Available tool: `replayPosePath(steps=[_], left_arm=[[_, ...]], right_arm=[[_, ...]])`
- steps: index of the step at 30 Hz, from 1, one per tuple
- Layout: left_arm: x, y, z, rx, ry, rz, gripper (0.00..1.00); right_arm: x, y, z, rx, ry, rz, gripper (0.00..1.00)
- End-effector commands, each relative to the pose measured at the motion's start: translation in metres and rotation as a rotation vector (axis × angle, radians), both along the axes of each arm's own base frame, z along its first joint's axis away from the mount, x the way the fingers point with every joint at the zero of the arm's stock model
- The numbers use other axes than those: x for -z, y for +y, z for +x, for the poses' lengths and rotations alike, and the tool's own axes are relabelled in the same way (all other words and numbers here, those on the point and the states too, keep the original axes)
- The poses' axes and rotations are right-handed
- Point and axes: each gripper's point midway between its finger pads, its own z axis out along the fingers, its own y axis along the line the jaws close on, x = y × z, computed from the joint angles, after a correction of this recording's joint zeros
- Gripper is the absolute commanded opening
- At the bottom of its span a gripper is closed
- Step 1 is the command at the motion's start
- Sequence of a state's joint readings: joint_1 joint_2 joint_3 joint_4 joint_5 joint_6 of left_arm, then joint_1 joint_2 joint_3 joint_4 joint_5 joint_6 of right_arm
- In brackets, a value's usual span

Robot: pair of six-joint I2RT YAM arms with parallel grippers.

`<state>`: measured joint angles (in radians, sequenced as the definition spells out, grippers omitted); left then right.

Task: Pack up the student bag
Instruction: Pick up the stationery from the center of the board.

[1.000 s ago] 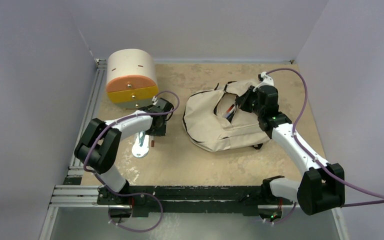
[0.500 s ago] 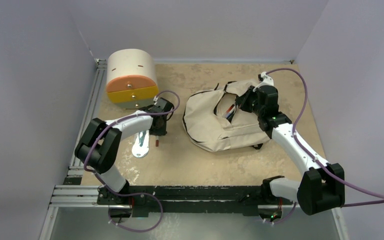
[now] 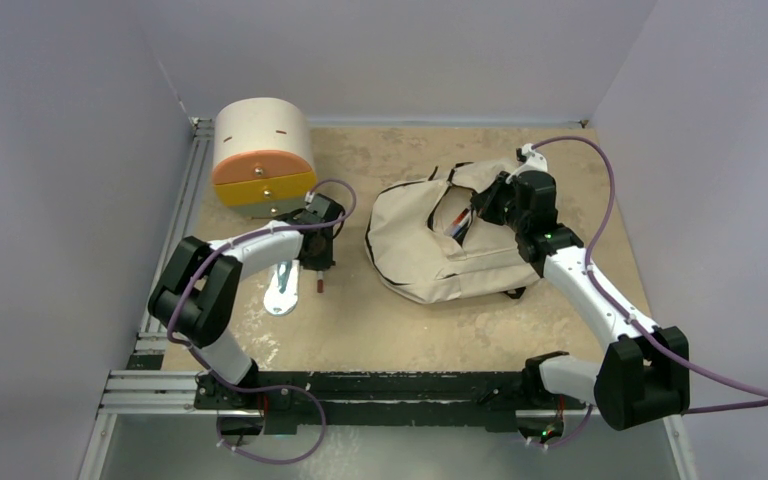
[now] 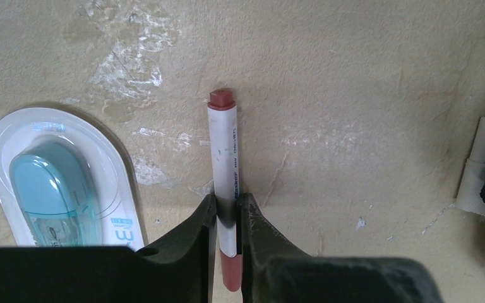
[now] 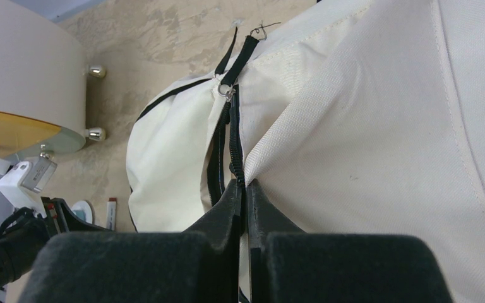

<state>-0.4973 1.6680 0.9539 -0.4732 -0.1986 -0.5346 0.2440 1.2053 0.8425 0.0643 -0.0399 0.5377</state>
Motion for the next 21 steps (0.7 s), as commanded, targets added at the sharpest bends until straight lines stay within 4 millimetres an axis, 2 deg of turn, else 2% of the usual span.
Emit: replayPosePath(steps=[1, 5, 14, 17, 21], left_arm=[[0.021, 0.000, -0.023, 0.050, 0.092, 0.020, 0.08], [0.001, -0.006, -0.012, 0.078, 0.039, 0.046, 0.04], [-0.089, -0.039, 0.027, 0.149, -0.159, -0.067, 0.03], [-0.113, -0.059, 0.036, 0.193, -0.210, -0.132, 0.04], [-0.153, -0.107, 0.047, 0.290, -0.285, -0.348, 0.04]], right_arm=[[-0.030, 0.007, 0.007, -0.020, -0.108, 0.030, 0.00], [-0.030, 0.007, 0.008, -0.020, -0.107, 0.032, 0.00], [-0.033, 0.007, 0.009, -0.019, -0.112, 0.034, 0.00], [-0.034, 0.007, 0.009, -0.019, -0.112, 0.032, 0.00], [-0.037, 0.008, 0.008, -0.027, -0.118, 0.032, 0.00]])
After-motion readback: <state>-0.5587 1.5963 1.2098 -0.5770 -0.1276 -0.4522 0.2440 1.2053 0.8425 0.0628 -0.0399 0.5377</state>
